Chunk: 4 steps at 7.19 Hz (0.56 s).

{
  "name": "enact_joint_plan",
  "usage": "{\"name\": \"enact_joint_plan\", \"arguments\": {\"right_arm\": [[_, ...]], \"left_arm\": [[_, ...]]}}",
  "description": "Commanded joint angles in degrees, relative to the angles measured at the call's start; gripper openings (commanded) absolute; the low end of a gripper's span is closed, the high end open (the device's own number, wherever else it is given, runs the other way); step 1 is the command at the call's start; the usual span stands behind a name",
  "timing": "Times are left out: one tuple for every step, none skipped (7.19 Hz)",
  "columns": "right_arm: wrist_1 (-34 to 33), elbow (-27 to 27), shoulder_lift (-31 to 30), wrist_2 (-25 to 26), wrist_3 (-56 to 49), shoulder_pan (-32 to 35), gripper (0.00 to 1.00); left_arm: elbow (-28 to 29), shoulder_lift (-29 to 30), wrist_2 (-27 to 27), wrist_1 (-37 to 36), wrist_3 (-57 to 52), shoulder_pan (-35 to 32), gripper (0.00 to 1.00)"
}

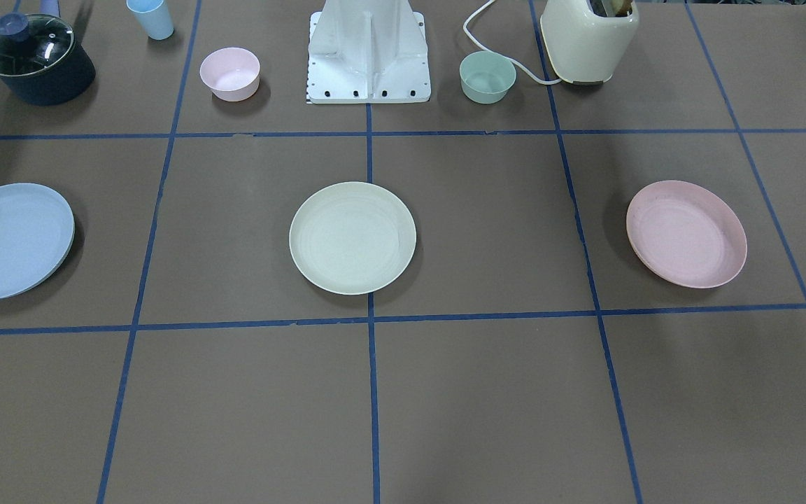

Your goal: Stack three plates with pink and blue

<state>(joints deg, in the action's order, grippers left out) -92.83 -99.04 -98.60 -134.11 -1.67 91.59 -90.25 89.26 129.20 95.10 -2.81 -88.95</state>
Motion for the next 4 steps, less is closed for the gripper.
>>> {"name": "enact_joint_plan", "arguments": {"right_arm": [[0.0, 0.2, 0.0, 0.0, 0.0, 0.0, 1.0], [0.1, 0.2, 0.1, -0.1, 0.0, 0.0, 1.0], [0.1, 0.2, 0.1, 0.0, 0.0, 0.0, 1.0], [0.1, 0.2, 0.1, -0.4, 0.1, 0.0, 1.0]], "left_arm": [[-0.1, -0.1, 0.0, 0.0, 0.0, 0.0, 1.0], [-0.1, -0.1, 0.1, 0.1, -0.2, 0.0, 1.0], [-0.4, 0.0, 0.1, 0.4, -0.4, 0.0, 1.0], [-0.9, 0.1, 0.1, 1.0, -0.5, 0.1, 1.0]]}}
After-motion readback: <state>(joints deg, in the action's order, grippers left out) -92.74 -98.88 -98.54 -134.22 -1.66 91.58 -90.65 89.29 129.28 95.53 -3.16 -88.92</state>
